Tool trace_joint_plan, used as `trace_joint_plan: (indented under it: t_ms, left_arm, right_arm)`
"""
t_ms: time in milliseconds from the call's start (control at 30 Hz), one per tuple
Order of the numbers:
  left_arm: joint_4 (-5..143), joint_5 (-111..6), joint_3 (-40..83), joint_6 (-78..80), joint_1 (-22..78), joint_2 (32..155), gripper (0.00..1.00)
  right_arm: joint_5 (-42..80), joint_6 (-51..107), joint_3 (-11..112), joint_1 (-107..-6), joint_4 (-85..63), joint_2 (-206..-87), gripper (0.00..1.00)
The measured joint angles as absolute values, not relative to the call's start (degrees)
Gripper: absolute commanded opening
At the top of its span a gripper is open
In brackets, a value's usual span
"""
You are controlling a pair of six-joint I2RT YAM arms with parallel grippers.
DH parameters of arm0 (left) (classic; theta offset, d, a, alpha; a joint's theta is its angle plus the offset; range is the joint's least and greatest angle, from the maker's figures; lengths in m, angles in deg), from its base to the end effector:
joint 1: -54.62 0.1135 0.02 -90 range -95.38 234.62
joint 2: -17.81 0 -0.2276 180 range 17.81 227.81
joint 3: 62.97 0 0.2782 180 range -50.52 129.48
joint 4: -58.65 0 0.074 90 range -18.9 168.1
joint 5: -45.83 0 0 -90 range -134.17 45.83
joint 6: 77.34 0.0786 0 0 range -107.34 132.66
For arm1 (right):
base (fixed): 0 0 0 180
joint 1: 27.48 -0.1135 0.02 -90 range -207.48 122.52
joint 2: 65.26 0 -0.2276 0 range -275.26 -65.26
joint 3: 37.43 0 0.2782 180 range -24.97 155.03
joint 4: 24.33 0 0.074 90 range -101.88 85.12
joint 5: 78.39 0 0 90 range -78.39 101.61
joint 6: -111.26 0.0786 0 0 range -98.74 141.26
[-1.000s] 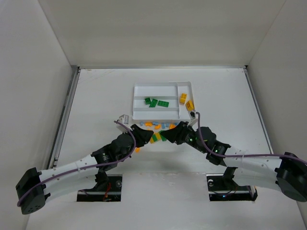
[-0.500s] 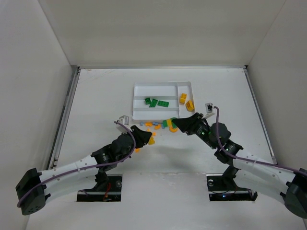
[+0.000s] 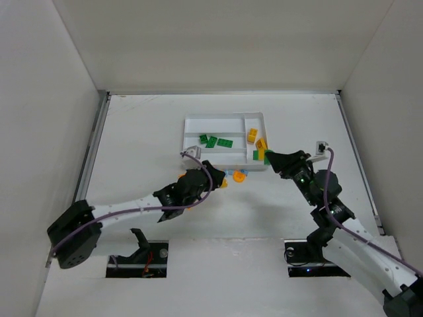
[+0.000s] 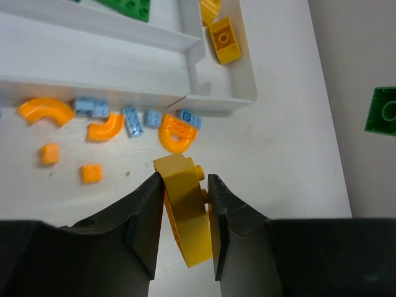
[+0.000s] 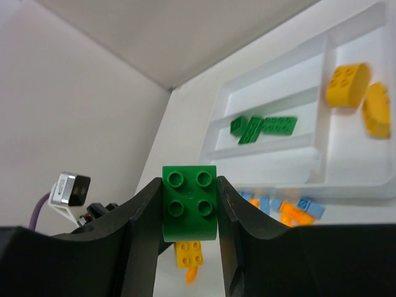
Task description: Sort the legos into containers by color
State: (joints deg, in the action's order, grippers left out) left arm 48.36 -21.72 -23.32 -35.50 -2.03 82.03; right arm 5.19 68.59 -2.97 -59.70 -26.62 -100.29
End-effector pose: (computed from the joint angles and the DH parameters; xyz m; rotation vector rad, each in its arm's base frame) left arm 0.1989 -0.2476 0.1666 -0.1502 1.8982 -0.9312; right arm 0.2279 0.1332 0.2459 0.3074 1.6017 1.0033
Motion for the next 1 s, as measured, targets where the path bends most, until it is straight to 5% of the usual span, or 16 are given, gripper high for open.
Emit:
trace_joint_plan:
  t_ms: [533, 600, 633, 733, 1000]
  left_arm:
    - [33.0, -30.6, 10.6, -31.2, 3.0, 125.2, 0.20]
    - [33.1, -30.7, 12.7, -31.0, 3.2, 127.8, 0.27]
    - [33.2, -31.0, 13.9, -30.9, 3.4, 129.5, 0.40]
    - [34.1, -31.5, 15.6, -30.6, 3.8, 130.9, 0.56]
    - [33.3, -32.8, 12.8, -31.7, 5.3, 128.5, 0.62]
  right_arm:
    - [7.2, 69.5, -4.7, -49.3, -18.4, -87.7, 0.34]
    - [7.5, 69.5, -5.1, -48.9, -17.4, -86.6, 0.34]
    - [7.7, 69.5, -5.2, -48.8, -16.6, -86.3, 0.34]
    - [8.7, 69.5, -5.4, -48.0, -16.1, -86.1, 0.34]
    - [10.3, 69.6, -6.5, -47.3, -16.5, -88.0, 0.34]
